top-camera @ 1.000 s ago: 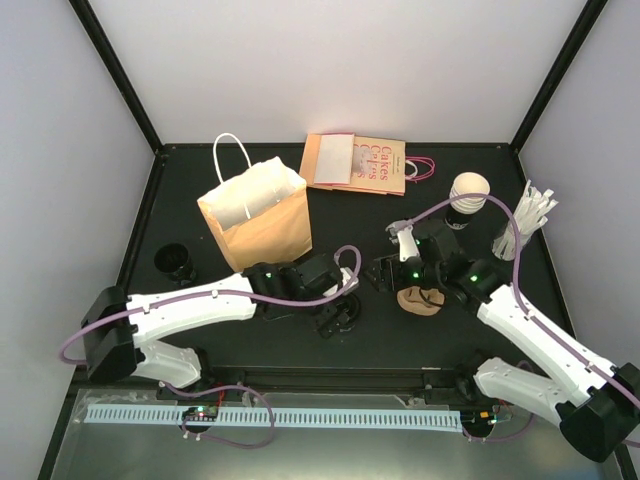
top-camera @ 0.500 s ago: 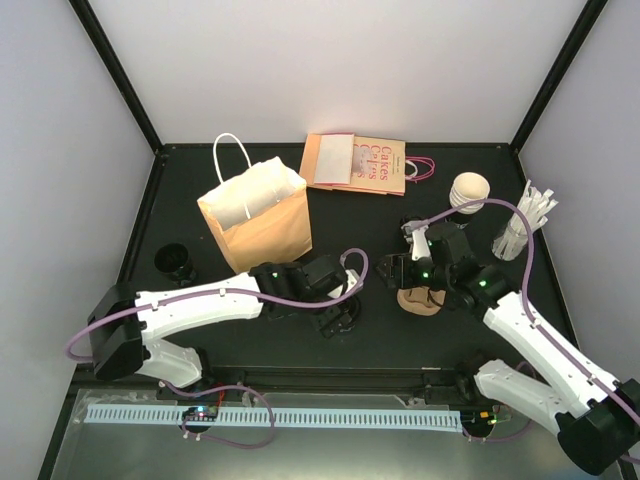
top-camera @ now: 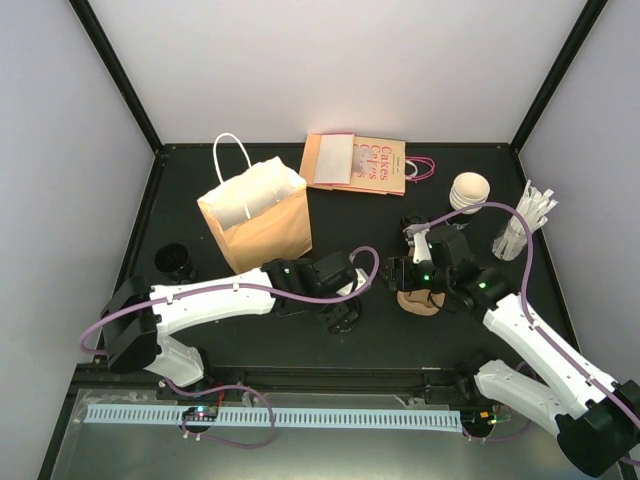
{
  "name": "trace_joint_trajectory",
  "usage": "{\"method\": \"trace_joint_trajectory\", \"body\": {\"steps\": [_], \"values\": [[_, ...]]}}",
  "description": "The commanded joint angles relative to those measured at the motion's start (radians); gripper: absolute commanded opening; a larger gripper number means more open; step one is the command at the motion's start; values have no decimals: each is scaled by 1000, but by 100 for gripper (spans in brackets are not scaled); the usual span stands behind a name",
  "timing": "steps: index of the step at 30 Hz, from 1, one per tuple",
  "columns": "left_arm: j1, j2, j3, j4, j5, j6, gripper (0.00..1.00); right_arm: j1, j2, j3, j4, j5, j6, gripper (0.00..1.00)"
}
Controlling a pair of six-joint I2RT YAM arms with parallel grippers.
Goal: Pack the takeout coffee
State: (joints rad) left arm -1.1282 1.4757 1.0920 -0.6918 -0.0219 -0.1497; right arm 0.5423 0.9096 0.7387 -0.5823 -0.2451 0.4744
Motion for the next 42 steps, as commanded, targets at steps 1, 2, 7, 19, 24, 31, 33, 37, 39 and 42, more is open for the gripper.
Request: {"method": "trace_joint_trajectory", "body": {"steps": [1, 2, 7, 19, 24, 31, 33, 37, 39, 42], "values": [[-8, 15, 45, -30, -2, -10, 80, -8, -9, -7, 15, -6, 2, 78], [-10, 14, 44, -32, -2, -9, 81, -8, -7, -7, 16, -10, 2, 78], [-17, 14, 46, -43, -9, 0, 85, -8, 9, -6, 20, -32, 0, 78], [-25, 50, 62, -64, -52, 10, 75, -8, 39, -14, 17, -86, -10, 78], [-25, 43, 40, -40, -44, 19, 74, -8, 73, -42, 45, -198, -11, 71], [-25, 49, 37, -39, -37, 55, 71, -12, 103, -122, 137, -342, 16, 54], [-25, 51, 37, -43, -38, 60, 71, -12, 97, -147, 147, -359, 16, 51], [-25, 56, 37, -46, -33, 65, 71, -12, 73, -206, 175, -413, 13, 44], [-25, 59, 38, -45, -30, 64, 70, -11, 66, -235, 194, -436, 14, 42], [-25, 63, 35, -43, -22, 59, 70, -12, 60, -269, 233, -470, 18, 39]]}}
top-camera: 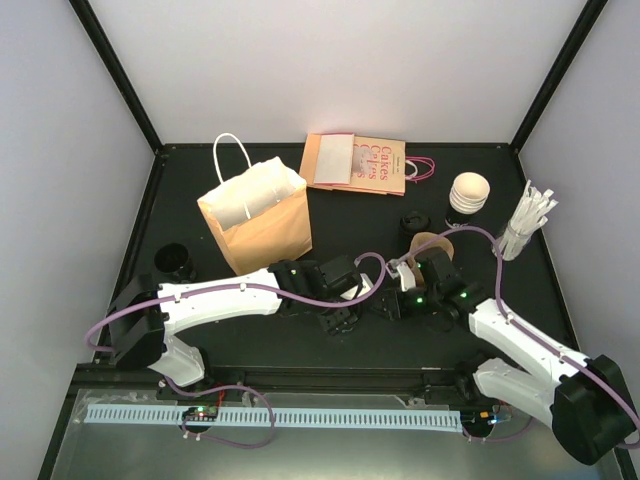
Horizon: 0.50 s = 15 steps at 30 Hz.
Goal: Pack the takeout coffee
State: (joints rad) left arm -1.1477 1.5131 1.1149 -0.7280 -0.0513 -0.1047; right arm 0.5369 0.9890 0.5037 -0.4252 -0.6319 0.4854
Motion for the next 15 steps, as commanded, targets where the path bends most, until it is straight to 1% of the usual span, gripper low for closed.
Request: {"method": "trace_joint_trajectory", "body": {"steps": [1, 7, 15], "values": [[-6, 25, 10, -7, 9, 13, 70, -6, -18, -38, 85, -94, 8, 38], [-6, 25, 11, -9, 10, 16, 70, -6, 9, -31, 110, -138, -5, 37], [-6, 30, 13, -10, 15, 18, 69, -5, 59, -20, 133, -143, -7, 30]]}}
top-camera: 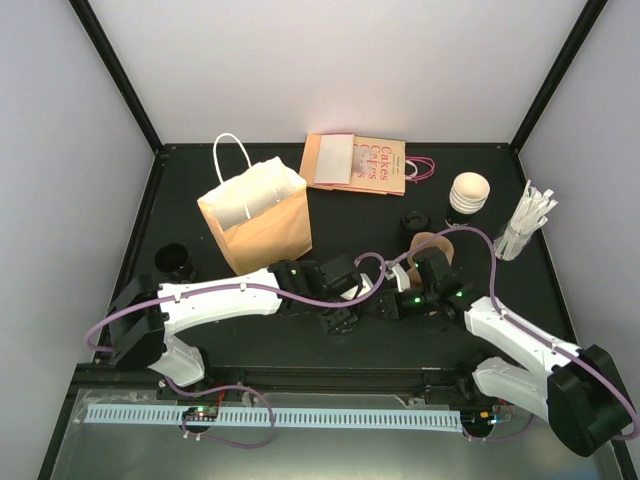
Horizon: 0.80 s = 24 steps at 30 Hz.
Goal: Pack the takeout coffee
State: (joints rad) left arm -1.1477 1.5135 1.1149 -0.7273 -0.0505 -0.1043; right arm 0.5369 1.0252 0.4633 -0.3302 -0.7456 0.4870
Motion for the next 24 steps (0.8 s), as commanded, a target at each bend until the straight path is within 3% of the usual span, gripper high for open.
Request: {"method": "trace_joint_trajectory", "body": {"steps": [1, 18, 24], "values": [[-5, 32, 12, -13, 15, 19, 69, -5, 27, 20, 42, -32, -7, 30], [-1, 68, -51, 34, 76, 19, 67, -5, 120, -46, 51, 13, -7, 25], [-3, 75, -63, 49, 98, 22, 67, -5, 62, -17, 32, 72, 26, 25]]}}
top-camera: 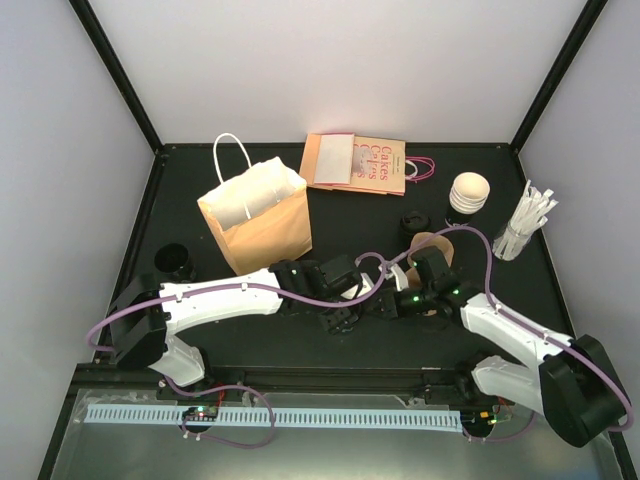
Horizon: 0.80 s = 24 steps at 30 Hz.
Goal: Pack the takeout coffee
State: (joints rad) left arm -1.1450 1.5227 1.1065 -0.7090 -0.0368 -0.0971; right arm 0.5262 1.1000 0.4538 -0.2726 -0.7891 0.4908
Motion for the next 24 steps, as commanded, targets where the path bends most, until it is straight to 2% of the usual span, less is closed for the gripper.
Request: {"method": "trace_joint_trajectory", "body": {"steps": [1, 24], "values": [[-5, 69, -57, 32, 87, 16, 66, 6, -15, 4, -28, 125, 30, 25], [-11, 68, -86, 29, 120, 10, 66, 4, 50, 108, 36, 102, 75, 26]]}}
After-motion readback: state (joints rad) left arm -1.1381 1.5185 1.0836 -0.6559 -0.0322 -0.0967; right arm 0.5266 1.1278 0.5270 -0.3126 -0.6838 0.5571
